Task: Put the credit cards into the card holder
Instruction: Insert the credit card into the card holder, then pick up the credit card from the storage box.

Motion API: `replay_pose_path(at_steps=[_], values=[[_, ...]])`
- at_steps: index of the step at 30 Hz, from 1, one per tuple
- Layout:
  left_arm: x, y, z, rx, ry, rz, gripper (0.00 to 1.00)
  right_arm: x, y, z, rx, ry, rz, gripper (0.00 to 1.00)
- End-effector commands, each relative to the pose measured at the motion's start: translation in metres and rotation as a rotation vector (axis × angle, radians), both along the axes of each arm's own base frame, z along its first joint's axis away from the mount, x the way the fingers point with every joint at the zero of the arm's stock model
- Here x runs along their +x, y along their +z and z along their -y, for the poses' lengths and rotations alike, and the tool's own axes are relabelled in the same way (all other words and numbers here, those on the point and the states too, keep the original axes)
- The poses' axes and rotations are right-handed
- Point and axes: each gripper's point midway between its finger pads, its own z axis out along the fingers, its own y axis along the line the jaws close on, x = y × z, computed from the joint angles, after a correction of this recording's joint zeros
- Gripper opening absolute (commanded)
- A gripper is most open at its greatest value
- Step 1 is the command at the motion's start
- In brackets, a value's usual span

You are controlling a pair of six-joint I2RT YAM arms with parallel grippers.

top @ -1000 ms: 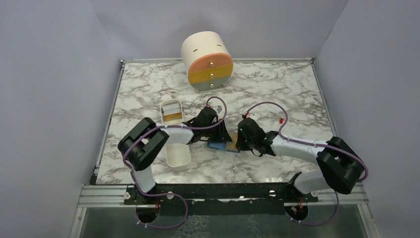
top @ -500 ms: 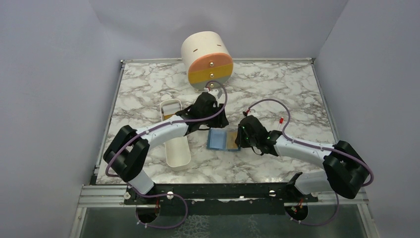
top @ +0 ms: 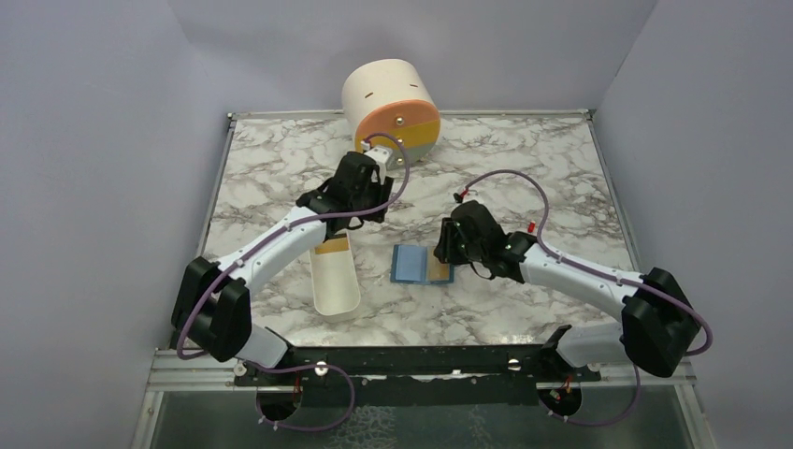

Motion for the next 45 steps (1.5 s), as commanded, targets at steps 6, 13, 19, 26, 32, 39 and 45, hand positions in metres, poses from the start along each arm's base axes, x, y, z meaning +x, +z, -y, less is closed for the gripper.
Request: replay_pose_path(at_steps=[6, 13, 19, 26, 32, 39, 45], values=[[0.011, 0.013, -0.067, 0.217, -0.096, 0.134, 0.49, 0.001, 0.006, -0.031, 0.094, 0.065, -0.063, 0.34], [0.014, 0.009, -0.082, 0.346, -0.208, 0.206, 0.52, -0.003, -0.01, -0.036, 0.083, 0.108, -0.089, 0.34], [0.027, 0.0, -0.109, 0.422, -0.184, 0.211, 0.53, -0.002, -0.017, -0.035, 0.063, 0.116, -0.086, 0.34], [0.029, -0.019, -0.14, 0.531, -0.189, 0.141, 0.52, 0.0, -0.033, -0.033, 0.018, 0.115, -0.112, 0.34], [0.018, -0.028, -0.147, 0.624, -0.325, 0.19, 0.51, 0.004, -0.039, -0.027, -0.04, 0.104, -0.116, 0.34], [0.032, -0.032, -0.151, 0.679, -0.326, 0.257, 0.51, 0.011, -0.037, -0.039, -0.028, 0.125, -0.119, 0.34], [0.032, -0.041, -0.148, 0.701, -0.39, 0.26, 0.52, 0.012, -0.038, -0.042, -0.024, 0.131, -0.124, 0.34]])
